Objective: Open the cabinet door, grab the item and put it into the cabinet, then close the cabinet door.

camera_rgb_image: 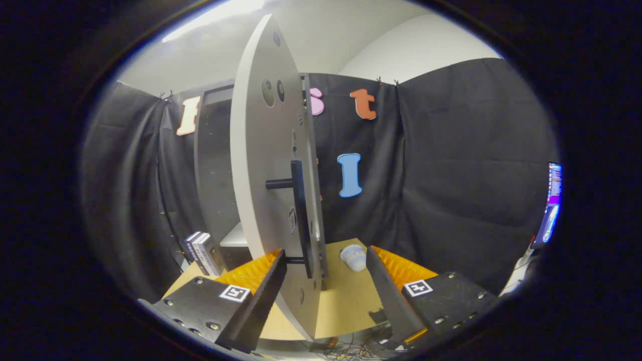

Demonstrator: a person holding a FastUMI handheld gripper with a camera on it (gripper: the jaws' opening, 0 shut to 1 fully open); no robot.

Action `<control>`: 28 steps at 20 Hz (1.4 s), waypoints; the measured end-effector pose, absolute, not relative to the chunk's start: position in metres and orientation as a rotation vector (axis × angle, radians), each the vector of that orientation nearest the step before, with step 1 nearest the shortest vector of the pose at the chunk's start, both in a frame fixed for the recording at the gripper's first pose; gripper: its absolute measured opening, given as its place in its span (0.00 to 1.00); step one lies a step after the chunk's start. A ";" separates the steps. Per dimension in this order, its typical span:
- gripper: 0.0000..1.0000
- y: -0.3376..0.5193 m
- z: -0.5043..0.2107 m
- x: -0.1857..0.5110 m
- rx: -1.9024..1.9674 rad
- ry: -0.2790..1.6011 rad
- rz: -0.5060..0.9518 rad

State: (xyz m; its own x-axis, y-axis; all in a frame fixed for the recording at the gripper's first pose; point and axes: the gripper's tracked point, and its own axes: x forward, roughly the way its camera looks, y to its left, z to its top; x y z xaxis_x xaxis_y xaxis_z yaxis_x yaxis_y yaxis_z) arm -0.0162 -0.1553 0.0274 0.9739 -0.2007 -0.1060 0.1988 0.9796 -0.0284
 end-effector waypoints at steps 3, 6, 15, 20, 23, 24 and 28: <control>0.96 -0.127 0.021 0.001 0.007 0.108 -0.108; 0.96 -0.114 0.006 0.018 0.034 0.130 -0.070; 0.99 -0.058 -0.008 0.071 0.050 0.155 0.093; 1.00 0.004 -0.020 0.123 0.020 0.170 0.188; 1.00 0.039 -0.022 0.161 -0.021 0.158 0.218; 1.00 0.048 -0.023 0.172 -0.039 0.156 0.223; 1.00 0.078 -0.029 0.212 -0.062 0.148 0.229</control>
State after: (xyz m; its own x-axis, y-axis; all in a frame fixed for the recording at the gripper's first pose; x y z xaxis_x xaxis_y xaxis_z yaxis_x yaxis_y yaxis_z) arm 0.2119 0.0778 -0.0287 0.9629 0.2219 -0.1535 -0.2310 0.9719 -0.0443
